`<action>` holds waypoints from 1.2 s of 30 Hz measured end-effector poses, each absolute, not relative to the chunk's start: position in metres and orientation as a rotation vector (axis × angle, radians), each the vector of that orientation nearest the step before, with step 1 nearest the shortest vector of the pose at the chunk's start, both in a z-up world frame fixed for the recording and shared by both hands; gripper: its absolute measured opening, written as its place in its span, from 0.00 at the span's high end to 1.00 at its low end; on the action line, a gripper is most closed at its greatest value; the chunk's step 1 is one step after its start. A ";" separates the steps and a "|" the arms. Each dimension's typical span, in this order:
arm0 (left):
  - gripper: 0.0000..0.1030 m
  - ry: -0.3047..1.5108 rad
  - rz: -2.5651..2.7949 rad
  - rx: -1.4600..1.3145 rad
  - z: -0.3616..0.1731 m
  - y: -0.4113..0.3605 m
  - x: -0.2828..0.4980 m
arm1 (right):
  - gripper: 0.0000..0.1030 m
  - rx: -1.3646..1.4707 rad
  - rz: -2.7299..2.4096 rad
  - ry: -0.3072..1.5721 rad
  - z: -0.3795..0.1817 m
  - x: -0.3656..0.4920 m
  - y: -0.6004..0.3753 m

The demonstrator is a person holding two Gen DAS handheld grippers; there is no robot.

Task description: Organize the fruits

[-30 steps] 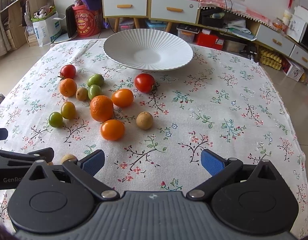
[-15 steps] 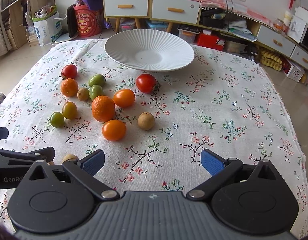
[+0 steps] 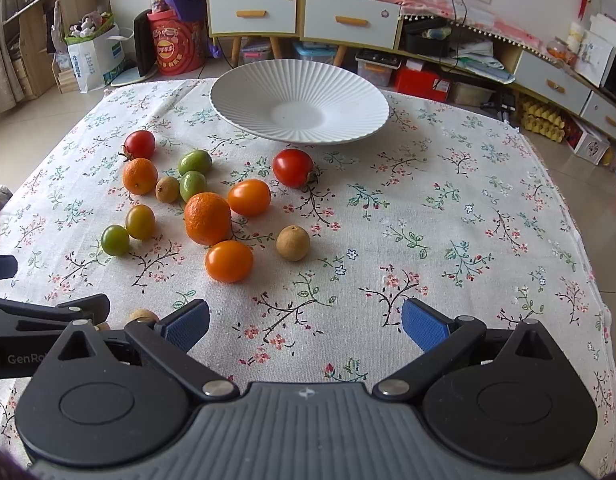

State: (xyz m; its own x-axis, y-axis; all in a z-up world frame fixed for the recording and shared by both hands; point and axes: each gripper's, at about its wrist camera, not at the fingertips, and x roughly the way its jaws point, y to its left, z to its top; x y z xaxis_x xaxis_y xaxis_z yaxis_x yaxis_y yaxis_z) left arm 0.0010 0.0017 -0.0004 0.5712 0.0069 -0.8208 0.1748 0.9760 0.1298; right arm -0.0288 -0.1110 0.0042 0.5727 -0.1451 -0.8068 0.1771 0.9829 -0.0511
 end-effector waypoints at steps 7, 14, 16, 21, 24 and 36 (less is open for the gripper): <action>0.06 0.957 -0.098 0.200 0.001 0.004 0.001 | 0.00 0.037 -0.189 0.943 0.005 -0.029 -0.111; 0.06 0.955 -0.095 0.197 0.001 0.005 0.001 | 0.00 0.037 -0.187 0.943 0.005 -0.029 -0.111; 0.06 0.955 -0.096 0.197 0.001 0.005 0.001 | 0.00 0.037 -0.188 0.943 0.005 -0.029 -0.110; 0.06 0.955 -0.096 0.197 0.001 0.005 0.001 | 0.00 0.038 -0.189 0.943 0.004 -0.029 -0.112; 0.06 0.955 -0.096 0.197 0.001 0.005 0.001 | 0.00 0.038 -0.188 0.943 0.005 -0.029 -0.111; 0.06 0.954 -0.096 0.197 0.001 0.006 0.001 | 0.00 0.041 -0.187 0.940 0.006 -0.027 -0.108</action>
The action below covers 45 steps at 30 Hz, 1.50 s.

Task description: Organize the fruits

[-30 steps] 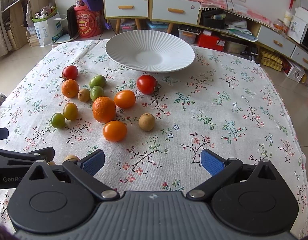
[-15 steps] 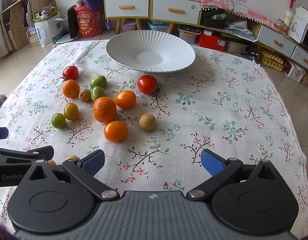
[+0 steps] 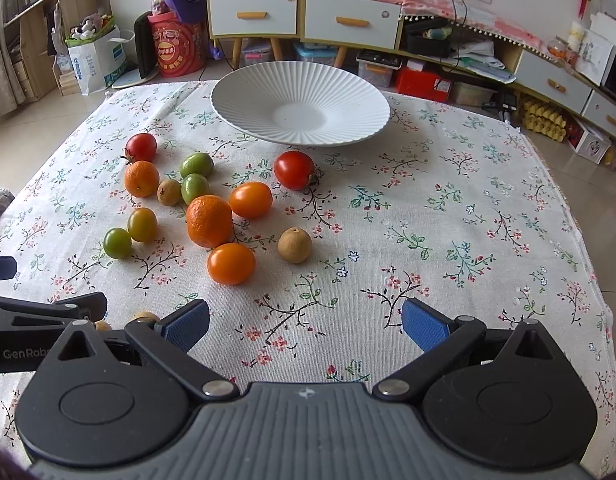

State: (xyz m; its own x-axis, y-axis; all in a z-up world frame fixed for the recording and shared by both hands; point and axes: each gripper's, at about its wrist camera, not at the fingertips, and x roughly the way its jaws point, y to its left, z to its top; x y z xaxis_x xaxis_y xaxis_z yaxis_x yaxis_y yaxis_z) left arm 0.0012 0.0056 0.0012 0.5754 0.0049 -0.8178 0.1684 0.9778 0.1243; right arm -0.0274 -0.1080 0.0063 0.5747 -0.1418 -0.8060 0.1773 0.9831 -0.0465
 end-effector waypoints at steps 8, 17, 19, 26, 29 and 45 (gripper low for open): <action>0.06 0.944 -0.102 0.198 0.002 0.007 0.002 | 0.00 0.045 -0.186 0.936 0.006 -0.028 -0.109; 0.06 0.900 -0.125 0.213 0.000 0.012 0.003 | 0.00 0.046 -0.146 0.897 0.004 -0.030 -0.116; 0.06 0.874 -0.157 0.227 0.000 0.012 0.003 | 0.00 0.034 -0.119 0.858 0.004 -0.032 -0.116; 0.06 0.844 -0.286 0.177 -0.004 0.023 0.015 | 0.01 0.063 -0.033 0.849 -0.003 -0.027 -0.127; 0.06 0.839 -0.327 0.159 -0.007 0.026 0.020 | 0.01 0.099 0.022 0.846 -0.005 -0.025 -0.131; 0.46 0.826 -0.453 0.046 -0.028 0.035 0.039 | 0.42 0.137 0.195 0.846 -0.025 -0.013 -0.124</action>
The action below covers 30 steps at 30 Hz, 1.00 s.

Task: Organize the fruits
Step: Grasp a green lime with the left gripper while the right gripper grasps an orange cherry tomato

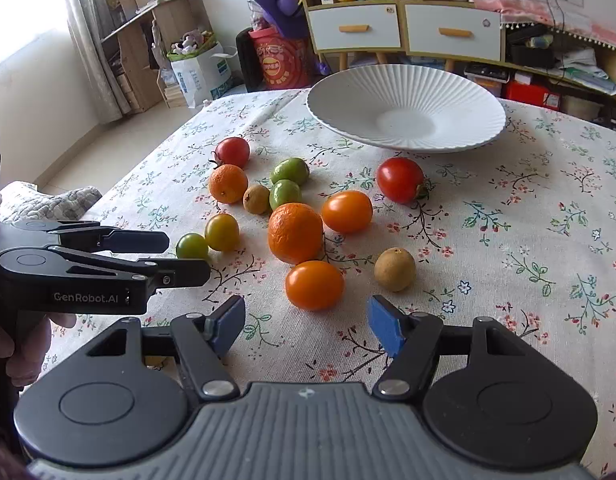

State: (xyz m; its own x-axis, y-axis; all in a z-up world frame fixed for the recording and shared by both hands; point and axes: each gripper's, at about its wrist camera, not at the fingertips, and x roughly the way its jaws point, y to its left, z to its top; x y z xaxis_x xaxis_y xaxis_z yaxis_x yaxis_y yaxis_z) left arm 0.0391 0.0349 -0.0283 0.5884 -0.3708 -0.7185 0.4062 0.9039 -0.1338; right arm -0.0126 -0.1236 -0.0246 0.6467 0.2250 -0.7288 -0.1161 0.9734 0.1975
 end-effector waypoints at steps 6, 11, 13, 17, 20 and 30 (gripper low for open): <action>0.58 0.820 -0.454 0.054 -0.035 0.035 0.042 | 0.50 0.145 0.182 0.840 -0.030 -0.009 -0.127; 0.63 0.811 -0.449 0.062 -0.037 0.035 0.043 | 0.56 0.150 0.182 0.828 -0.033 -0.006 -0.126; 0.67 0.806 -0.447 0.067 -0.038 0.034 0.043 | 0.57 0.156 0.184 0.820 -0.033 -0.005 -0.126; 0.73 0.798 -0.443 0.090 -0.039 0.032 0.043 | 0.62 0.161 0.178 0.818 -0.033 -0.005 -0.126; 0.78 0.796 -0.439 0.097 -0.039 0.032 0.043 | 0.67 0.164 0.173 0.816 -0.034 -0.004 -0.127; 0.82 0.796 -0.422 0.105 -0.038 0.032 0.043 | 0.69 0.159 0.163 0.815 -0.032 -0.004 -0.126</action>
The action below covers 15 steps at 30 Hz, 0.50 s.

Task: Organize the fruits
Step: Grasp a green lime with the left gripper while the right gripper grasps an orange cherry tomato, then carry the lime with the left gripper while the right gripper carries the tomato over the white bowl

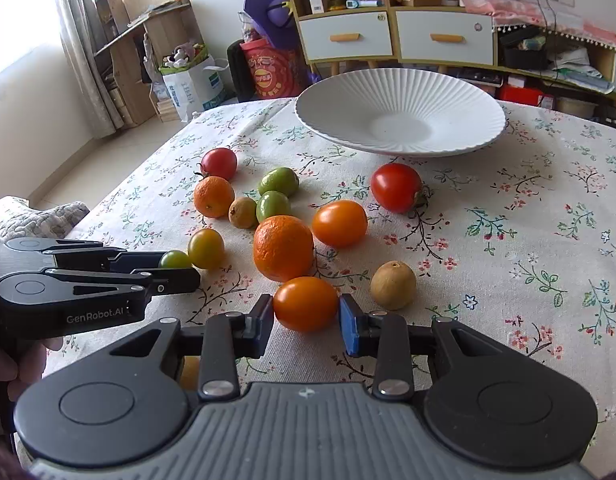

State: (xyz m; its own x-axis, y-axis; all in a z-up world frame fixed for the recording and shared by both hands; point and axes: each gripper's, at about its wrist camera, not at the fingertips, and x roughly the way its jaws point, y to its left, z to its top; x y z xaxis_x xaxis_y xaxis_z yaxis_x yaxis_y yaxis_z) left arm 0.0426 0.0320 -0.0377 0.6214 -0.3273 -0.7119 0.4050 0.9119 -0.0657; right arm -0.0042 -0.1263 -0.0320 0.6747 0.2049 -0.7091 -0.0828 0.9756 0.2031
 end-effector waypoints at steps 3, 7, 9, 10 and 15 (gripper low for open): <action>0.83 0.805 -0.419 0.100 -0.036 0.033 0.043 | 0.69 0.161 0.161 0.813 -0.030 -0.005 -0.127; 0.83 0.809 -0.425 0.084 -0.031 0.034 0.041 | 0.69 0.165 0.160 0.801 -0.023 -0.006 -0.128; 0.83 0.801 -0.431 0.079 -0.027 0.034 0.040 | 0.69 0.168 0.160 0.792 -0.019 -0.006 -0.129; 0.83 0.797 -0.435 0.077 -0.025 0.033 0.040 | 0.69 0.170 0.161 0.787 -0.017 -0.005 -0.129; 0.83 0.784 -0.462 0.053 -0.012 0.026 0.038 | 0.69 0.198 0.159 0.774 -0.006 0.001 -0.134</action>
